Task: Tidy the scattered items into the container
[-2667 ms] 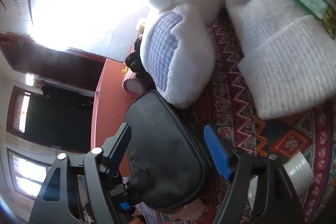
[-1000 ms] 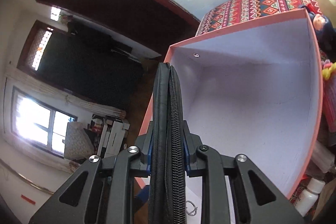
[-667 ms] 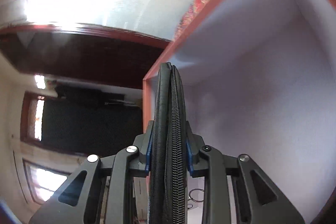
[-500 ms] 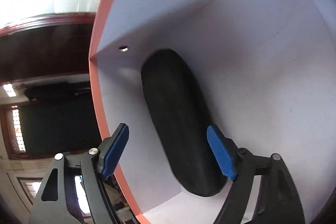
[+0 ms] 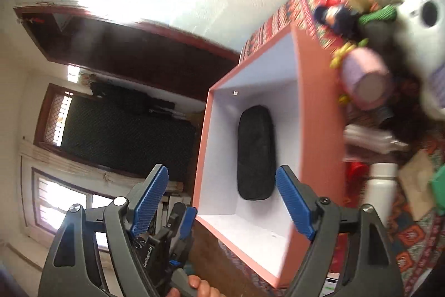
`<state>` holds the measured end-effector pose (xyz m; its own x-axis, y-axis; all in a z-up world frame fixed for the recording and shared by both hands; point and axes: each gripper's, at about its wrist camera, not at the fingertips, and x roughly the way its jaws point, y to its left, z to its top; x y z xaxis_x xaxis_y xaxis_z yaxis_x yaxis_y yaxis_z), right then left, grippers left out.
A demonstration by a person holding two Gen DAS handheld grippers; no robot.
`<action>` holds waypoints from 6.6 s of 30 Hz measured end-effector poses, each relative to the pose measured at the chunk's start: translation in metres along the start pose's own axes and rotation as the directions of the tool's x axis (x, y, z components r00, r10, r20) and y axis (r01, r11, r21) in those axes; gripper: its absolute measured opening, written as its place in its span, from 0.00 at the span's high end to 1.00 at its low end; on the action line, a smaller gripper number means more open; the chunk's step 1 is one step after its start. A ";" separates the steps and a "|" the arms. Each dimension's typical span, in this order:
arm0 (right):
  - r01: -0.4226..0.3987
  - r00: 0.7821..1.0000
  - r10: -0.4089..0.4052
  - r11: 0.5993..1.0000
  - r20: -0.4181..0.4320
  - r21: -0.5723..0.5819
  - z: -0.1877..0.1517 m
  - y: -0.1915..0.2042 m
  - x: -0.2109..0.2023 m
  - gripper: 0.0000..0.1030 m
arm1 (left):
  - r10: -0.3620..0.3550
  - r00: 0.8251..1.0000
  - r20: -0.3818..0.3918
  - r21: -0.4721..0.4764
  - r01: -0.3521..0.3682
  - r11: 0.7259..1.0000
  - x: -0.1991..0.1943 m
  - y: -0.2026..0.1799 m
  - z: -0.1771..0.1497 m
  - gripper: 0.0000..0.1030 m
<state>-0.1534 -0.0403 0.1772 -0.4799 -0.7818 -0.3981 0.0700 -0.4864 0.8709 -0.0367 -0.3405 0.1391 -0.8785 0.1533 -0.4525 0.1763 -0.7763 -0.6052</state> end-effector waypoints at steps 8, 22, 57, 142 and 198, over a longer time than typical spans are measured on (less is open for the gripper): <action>0.156 0.951 -0.176 0.983 0.253 0.098 -0.030 -0.099 -0.150 0.19 | -0.037 0.994 -0.102 0.361 0.071 0.930 -0.004 -0.131 -0.078 0.42; 0.594 0.784 -0.603 0.798 0.150 0.101 -0.031 -0.157 -0.191 0.08 | 0.257 0.868 -0.425 0.589 0.049 0.807 0.083 -0.160 -0.218 0.28; 0.472 0.874 -0.463 0.881 -0.146 0.035 -0.060 -0.196 -0.148 0.61 | 0.239 0.891 -0.387 0.551 0.015 0.835 0.061 -0.152 -0.216 1.00; 0.421 0.907 -0.422 0.906 0.002 -0.036 -0.021 -0.199 -0.167 0.53 | 0.328 0.742 -0.584 0.756 0.352 0.552 0.033 -0.198 -0.290 0.51; 0.211 0.976 -0.172 0.884 0.131 -0.417 -0.028 0.063 -0.022 0.52 | 0.093 0.976 -0.196 0.461 0.008 0.887 -0.016 -0.083 -0.021 0.26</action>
<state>-0.1140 -0.0644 0.2325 -0.5949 -0.6289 -0.5005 0.3251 -0.7578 0.5658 -0.0276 -0.2657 0.1824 -0.7539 0.1970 -0.6268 -0.0549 -0.9695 -0.2387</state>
